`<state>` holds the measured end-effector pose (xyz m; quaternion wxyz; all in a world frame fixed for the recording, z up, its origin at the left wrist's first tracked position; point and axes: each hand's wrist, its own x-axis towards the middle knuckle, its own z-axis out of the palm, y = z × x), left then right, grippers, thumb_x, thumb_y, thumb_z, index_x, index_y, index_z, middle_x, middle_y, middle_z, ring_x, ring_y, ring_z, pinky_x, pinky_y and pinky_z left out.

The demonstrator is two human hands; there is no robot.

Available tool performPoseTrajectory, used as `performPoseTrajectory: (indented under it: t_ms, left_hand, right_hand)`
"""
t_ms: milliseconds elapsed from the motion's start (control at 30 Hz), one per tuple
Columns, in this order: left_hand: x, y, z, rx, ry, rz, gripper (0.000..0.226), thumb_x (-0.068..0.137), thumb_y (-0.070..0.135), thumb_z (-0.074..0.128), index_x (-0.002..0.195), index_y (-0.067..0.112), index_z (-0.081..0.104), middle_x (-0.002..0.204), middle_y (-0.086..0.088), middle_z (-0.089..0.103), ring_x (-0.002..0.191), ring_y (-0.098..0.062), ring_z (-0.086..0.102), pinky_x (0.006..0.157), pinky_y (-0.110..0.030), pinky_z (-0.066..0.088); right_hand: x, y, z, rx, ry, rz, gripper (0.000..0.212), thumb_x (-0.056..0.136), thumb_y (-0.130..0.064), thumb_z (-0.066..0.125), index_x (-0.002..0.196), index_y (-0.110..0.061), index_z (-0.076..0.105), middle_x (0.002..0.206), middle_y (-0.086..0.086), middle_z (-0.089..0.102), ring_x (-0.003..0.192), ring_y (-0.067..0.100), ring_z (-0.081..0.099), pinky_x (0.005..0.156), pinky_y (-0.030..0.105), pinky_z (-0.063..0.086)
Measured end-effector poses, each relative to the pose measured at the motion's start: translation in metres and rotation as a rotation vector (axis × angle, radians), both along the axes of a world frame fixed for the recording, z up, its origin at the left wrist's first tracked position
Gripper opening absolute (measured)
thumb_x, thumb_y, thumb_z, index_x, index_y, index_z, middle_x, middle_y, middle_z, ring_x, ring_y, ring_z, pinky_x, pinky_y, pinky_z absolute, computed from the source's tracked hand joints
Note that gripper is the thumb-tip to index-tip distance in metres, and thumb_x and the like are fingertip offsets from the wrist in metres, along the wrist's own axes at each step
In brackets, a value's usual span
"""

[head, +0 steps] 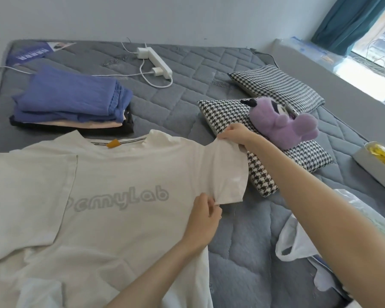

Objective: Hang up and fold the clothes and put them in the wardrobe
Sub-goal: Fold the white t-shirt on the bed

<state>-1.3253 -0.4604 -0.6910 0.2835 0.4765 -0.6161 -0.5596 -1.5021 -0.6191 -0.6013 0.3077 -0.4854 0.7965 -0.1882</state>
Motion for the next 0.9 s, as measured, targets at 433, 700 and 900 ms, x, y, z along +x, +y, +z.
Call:
performPoseTrajectory:
  t_ms: [433, 700, 900]
  left_hand:
    - [0.099, -0.025, -0.02, 0.633, 0.061, 0.232, 0.017, 0.094, 0.018, 0.054, 0.079, 0.01, 0.054, 0.08, -0.004, 0.06, 0.064, -0.013, 0.058, 0.057, -0.017, 0.049]
    - [0.11, -0.045, -0.021, 0.663, 0.204, 0.568, 0.021, 0.088, 0.014, 0.066, 0.074, 0.005, 0.053, 0.07, -0.01, 0.051, 0.058, -0.018, 0.054, 0.05, -0.021, 0.053]
    - [0.113, -0.046, -0.029, 0.628, 0.231, 0.593, 0.013, 0.092, 0.006, 0.061, 0.082, -0.002, 0.061, 0.072, -0.011, 0.06, 0.038, -0.008, 0.057, 0.047, -0.021, 0.052]
  right_hand:
    - [0.122, -0.022, -0.031, 0.118, -0.609, 0.06, 0.024, 0.093, -0.009, 0.06, 0.116, -0.009, 0.051, 0.117, 0.012, 0.056, 0.075, 0.03, 0.069, 0.065, 0.037, 0.061]
    - [0.094, 0.0, -0.05, 0.041, -0.044, 0.208, 0.008, 0.093, -0.014, 0.056, 0.1, -0.016, 0.059, 0.107, 0.006, 0.061, 0.078, 0.015, 0.058, 0.062, 0.025, 0.051]
    - [0.087, 0.073, -0.054, 0.317, 0.089, 0.488, 0.063, 0.072, -0.043, 0.081, 0.116, -0.023, 0.041, 0.109, 0.0, 0.046, 0.093, 0.013, 0.048, 0.077, 0.025, 0.043]
